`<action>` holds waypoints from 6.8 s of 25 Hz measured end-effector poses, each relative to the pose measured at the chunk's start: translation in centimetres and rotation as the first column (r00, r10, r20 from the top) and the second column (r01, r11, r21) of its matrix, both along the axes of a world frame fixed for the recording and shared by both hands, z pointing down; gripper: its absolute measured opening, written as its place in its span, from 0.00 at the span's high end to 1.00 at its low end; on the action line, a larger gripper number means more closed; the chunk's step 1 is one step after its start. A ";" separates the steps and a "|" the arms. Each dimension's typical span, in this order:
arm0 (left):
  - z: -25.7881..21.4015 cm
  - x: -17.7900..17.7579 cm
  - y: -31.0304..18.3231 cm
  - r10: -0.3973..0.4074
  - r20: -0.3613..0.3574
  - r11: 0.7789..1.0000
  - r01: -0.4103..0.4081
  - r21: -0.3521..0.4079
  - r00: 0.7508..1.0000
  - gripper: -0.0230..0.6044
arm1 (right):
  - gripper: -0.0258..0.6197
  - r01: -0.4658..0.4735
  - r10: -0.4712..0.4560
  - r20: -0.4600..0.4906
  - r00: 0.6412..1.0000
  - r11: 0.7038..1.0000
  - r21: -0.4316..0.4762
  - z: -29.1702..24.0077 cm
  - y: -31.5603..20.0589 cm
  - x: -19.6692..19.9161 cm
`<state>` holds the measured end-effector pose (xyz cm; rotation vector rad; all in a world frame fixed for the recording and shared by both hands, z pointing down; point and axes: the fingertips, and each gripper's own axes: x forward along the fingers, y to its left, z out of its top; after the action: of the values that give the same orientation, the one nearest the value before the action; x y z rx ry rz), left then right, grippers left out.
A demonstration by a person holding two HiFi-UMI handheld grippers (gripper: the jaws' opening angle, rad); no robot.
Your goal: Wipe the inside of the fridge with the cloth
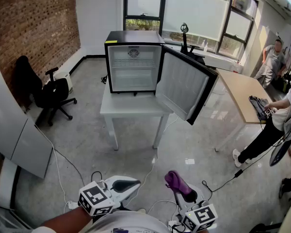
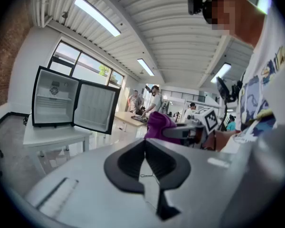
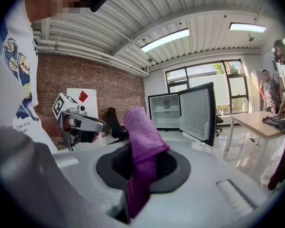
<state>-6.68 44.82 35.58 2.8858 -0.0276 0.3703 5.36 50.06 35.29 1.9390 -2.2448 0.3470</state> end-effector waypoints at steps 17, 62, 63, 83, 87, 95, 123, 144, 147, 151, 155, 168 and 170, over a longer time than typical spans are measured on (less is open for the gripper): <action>0.2 -1.4 -1.6 -0.056 0.016 0.998 0.056 0.003 0.998 0.95 | 0.88 0.067 -0.067 0.004 0.998 0.998 -0.003 0.1 -2.3 -1.3; -4.7 -5.1 -39.0 -0.071 -0.108 0.997 0.071 -0.009 0.992 0.96 | 0.88 -0.260 0.260 0.015 0.966 0.965 0.024 -4.3 -43.1 1.5; -4.7 -4.9 -39.7 -0.074 -0.109 0.997 0.074 -0.009 0.991 0.96 | 0.88 -0.277 0.277 0.011 0.961 0.960 0.033 -4.5 -44.0 2.4; -5.8 2.6 -50.5 -0.119 -0.076 0.993 0.121 0.016 0.990 0.96 | 0.88 -0.544 0.546 0.069 0.835 0.799 0.258 -8.3 -60.9 19.9; -6.0 3.1 -51.4 -0.122 -0.071 0.992 0.124 0.018 0.990 0.96 | 0.88 -0.583 0.582 0.089 0.808 0.770 0.259 -8.6 -62.9 21.2; -6.7 3.7 -52.1 -0.131 -0.076 0.990 0.134 0.034 0.988 0.96 | 0.88 -0.641 0.630 0.134 0.765 0.724 0.253 -9.0 -66.0 23.3; -6.4 4.5 -54.2 -0.233 -0.066 0.972 0.234 0.004 0.970 0.96 | 0.88 -0.623 0.619 0.084 0.781 0.760 0.185 -6.5 -75.5 25.8; -6.3 5.4 -54.7 -0.260 -0.068 0.966 0.260 -0.002 0.963 0.96 | 0.88 -0.442 0.457 -0.035 0.889 0.875 0.196 -6.2 -81.2 24.7; -6.3 5.4 -54.7 -0.262 -0.065 0.965 0.262 0.000 0.963 0.96 | 0.88 -0.441 0.460 -0.068 0.885 0.876 0.193 -6.2 -81.9 25.0; -6.3 5.3 -54.6 -0.265 -0.059 0.964 0.265 0.002 0.962 0.96 | 0.88 -0.454 0.475 -0.085 0.876 0.871 0.185 -6.3 -83.1 25.4; -6.3 5.1 -54.6 -0.274 -0.055 0.962 0.274 0.003 0.960 0.95 | 0.88 -0.439 0.457 -0.098 0.884 0.884 0.161 -6.1 -84.6 25.5; -6.5 4.2 -54.6 -0.293 -0.063 0.956 0.293 0.001 0.954 0.96 | 0.88 -0.232 0.236 -0.060 0.970 0.971 0.055 -4.1 -86.9 20.1; -6.5 4.0 -54.5 -0.295 -0.064 0.955 0.295 -0.002 0.953 0.96 | 0.88 -0.208 0.211 -0.068 0.975 0.977 0.048 -3.9 -87.0 19.3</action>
<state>-2.65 -9.65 29.08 2.8376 -0.4448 0.2222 24.63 -36.96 31.42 2.1784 -2.0230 0.2534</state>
